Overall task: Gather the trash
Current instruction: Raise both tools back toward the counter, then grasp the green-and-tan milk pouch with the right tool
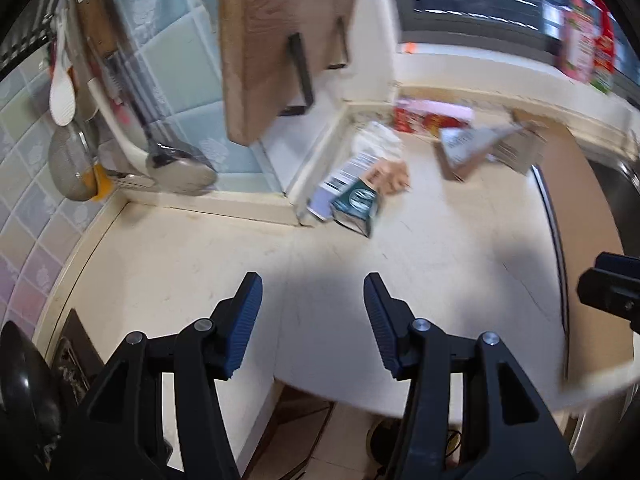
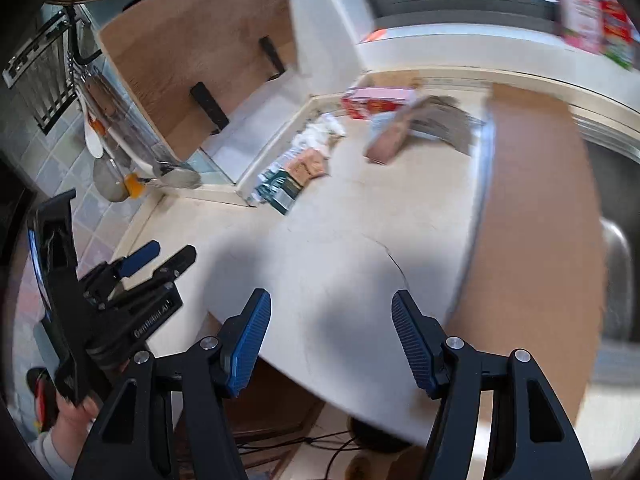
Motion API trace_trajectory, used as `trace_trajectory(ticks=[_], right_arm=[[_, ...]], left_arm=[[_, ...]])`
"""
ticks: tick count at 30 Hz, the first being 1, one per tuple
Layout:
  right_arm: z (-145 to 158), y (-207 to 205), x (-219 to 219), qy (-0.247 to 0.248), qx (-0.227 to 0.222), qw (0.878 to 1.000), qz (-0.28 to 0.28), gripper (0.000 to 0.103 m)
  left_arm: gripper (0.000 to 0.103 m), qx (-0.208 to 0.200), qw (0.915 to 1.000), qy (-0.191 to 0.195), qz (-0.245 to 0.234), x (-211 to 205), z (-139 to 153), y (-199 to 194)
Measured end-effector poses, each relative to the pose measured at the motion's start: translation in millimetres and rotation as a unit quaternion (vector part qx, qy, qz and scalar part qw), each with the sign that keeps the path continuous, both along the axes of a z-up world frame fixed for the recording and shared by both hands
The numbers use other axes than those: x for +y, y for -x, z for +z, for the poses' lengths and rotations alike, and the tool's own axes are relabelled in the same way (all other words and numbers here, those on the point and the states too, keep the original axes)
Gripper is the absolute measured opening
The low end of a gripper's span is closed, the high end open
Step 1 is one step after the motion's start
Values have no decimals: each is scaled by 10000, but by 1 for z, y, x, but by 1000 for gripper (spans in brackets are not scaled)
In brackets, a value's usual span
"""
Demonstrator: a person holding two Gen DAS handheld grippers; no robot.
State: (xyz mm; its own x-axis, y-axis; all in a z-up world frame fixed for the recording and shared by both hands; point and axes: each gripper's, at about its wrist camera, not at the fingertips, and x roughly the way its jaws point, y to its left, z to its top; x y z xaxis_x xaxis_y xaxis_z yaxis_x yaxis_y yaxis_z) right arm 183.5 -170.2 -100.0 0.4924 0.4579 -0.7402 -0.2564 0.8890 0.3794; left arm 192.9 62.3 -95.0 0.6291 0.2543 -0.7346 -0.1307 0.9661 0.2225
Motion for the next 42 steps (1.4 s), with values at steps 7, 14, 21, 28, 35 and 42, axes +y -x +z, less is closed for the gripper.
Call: trace_trajectory(ticks=[7, 14, 21, 28, 35, 42], right_arm=[[-7, -98, 36, -304, 178, 9979, 551, 64], [-32, -163, 84, -597, 605, 9952, 480, 67], [-50, -207, 128, -599, 714, 9955, -182, 78], [-75, -237, 164, -315, 729, 9948, -645, 79], [-86, -252, 184, 193, 465, 9937, -1004, 79], [-94, -262, 207, 544, 342, 9944, -840, 81]], left_arm=[[50, -178, 9980, 105, 597, 23, -7, -22], [50, -145, 9977, 239, 624, 50, -24, -37], [50, -8, 9978, 498, 439, 81, -42, -57], [50, 200, 9968, 698, 348, 109, -58, -66], [50, 236, 9954, 816, 434, 134, -66, -70], [50, 306, 9945, 881, 483, 147, -71, -71]])
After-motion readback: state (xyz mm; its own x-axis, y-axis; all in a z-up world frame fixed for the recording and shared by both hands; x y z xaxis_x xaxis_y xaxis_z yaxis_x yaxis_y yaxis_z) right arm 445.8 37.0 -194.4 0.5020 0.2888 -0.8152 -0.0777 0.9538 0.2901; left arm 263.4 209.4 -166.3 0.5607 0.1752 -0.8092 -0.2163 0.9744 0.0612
